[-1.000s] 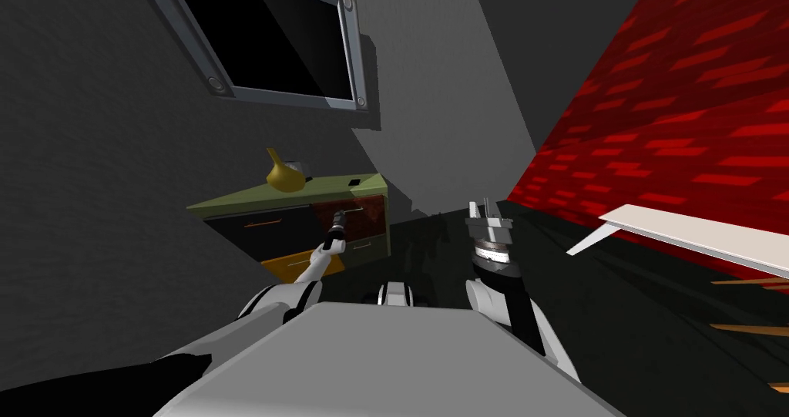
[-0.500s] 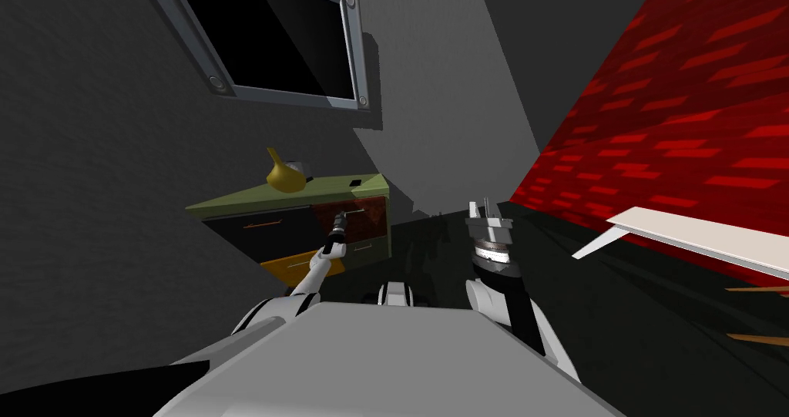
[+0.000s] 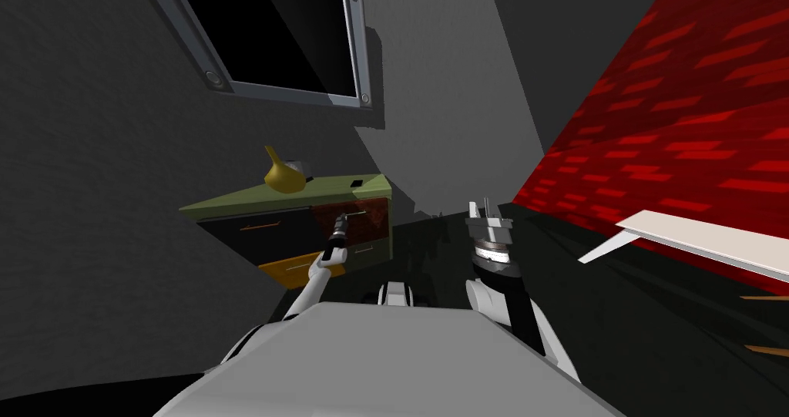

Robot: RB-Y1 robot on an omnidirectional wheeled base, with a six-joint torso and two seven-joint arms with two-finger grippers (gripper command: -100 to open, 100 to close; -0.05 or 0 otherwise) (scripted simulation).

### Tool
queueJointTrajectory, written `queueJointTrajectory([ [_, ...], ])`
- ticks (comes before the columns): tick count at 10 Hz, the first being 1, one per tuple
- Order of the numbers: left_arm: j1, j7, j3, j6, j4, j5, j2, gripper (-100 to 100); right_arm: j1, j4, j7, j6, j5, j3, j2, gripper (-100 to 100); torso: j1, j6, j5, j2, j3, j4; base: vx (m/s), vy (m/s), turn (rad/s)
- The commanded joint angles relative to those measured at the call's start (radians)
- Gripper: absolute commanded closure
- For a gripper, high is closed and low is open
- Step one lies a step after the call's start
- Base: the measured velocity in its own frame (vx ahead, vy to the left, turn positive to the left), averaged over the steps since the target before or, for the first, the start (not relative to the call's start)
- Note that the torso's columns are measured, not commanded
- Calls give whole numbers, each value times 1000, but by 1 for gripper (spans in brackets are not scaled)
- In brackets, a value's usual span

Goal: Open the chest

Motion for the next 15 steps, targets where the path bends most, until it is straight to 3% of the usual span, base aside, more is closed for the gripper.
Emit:
queueJointTrajectory([
  [1,66,7,-16,-3,-14,-5,-10,100,0,0,0,0,0,0,0,0,-1,-1,0,1,1,-1,20,1,-10],
  [2,66,7,-16,-3,-14,-5,-10,100,0,0,0,0,0,0,0,0,1,-3,1,2,2,-2,-1,-12,-7],
  [3,103,3,-23,26,-73,-23,-48,100,0,0,0,0,0,0,0,0,2,-4,0,4,2,0,54,31,39],
  [5,163,3,-23,26,-146,-23,-52,100,0,0,0,0,0,0,0,0,3,-2,1,0,0,0,64,36,4],
  [6,190,-2,-30,55,-206,-41,-95,100,0,0,0,0,0,0,0,0,1,-3,0,2,1,0,84,40,31],
  [8,252,-2,-30,55,-278,-41,-95,100,0,0,0,0,0,0,0,0,0,-3,-1,2,2,1,69,24,-7],
  [9,261,-2,-30,55,-278,-41,-95,100,0,0,0,0,0,0,0,0,0,-4,0,5,4,1,-1,-8,-8],
  [10,295,-6,-36,84,-337,-59,-137,100,0,0,0,0,0,0,0,0,1,-6,0,7,5,2,50,18,42],
  [13,358,-6,-36,84,-410,-59,-138,100,0,0,0,0,0,0,0,0,2,-5,-1,4,3,3,41,19,-12],
  [14,387,-10,-43,113,-463,-77,-180,100,0,0,0,0,0,0,0,0,3,-7,0,6,5,3,72,24,25],
  [15,402,-10,-43,113,-480,-77,-180,100,0,0,0,0,0,0,0,0,4,-7,0,3,3,2,82,30,22],
])
